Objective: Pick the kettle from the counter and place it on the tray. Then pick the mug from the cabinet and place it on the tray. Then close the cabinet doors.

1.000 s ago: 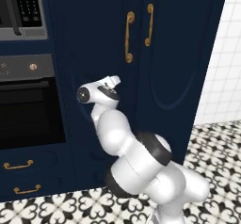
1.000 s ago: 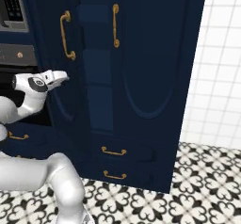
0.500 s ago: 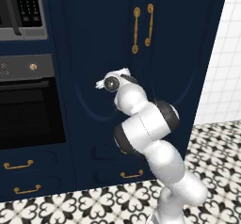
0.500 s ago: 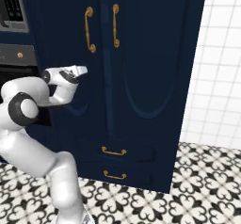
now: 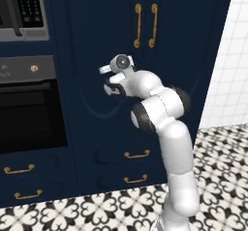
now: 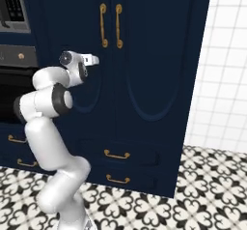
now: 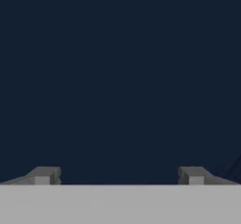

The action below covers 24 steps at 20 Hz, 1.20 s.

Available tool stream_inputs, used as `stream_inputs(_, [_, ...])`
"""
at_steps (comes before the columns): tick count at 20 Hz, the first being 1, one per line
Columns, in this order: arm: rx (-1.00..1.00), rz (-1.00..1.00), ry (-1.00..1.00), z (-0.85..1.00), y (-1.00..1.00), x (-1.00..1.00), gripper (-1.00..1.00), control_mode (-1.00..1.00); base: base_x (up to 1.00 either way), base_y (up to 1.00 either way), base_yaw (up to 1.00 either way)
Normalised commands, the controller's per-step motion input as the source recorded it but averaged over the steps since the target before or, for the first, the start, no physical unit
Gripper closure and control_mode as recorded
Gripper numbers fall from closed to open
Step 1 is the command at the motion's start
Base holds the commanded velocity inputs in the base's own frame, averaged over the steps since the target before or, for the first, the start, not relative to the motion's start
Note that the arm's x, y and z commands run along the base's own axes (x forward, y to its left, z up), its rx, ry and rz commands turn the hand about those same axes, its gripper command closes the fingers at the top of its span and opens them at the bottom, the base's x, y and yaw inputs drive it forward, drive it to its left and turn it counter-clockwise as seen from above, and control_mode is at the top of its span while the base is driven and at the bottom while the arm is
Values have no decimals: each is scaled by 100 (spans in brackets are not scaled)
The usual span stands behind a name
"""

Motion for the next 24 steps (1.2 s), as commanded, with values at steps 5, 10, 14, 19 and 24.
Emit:
stream_inputs(5, [11, 11, 0, -20, -9, 80, -100, -100, 0, 0, 0])
stream_inputs(10, [3, 10, -7, -31, -17, 6, -100, -100, 0, 0, 0])
stream_inputs(14, [0, 0, -1, 0, -6, -14, -100, -100, 0, 0, 0])
stream_inputs(19, [0, 0, 1, 17, -3, -27, -100, -100, 0, 0, 0])
stream_inputs(24, [0, 0, 12, 18, 0, -4, -100, -100, 0, 0, 0])
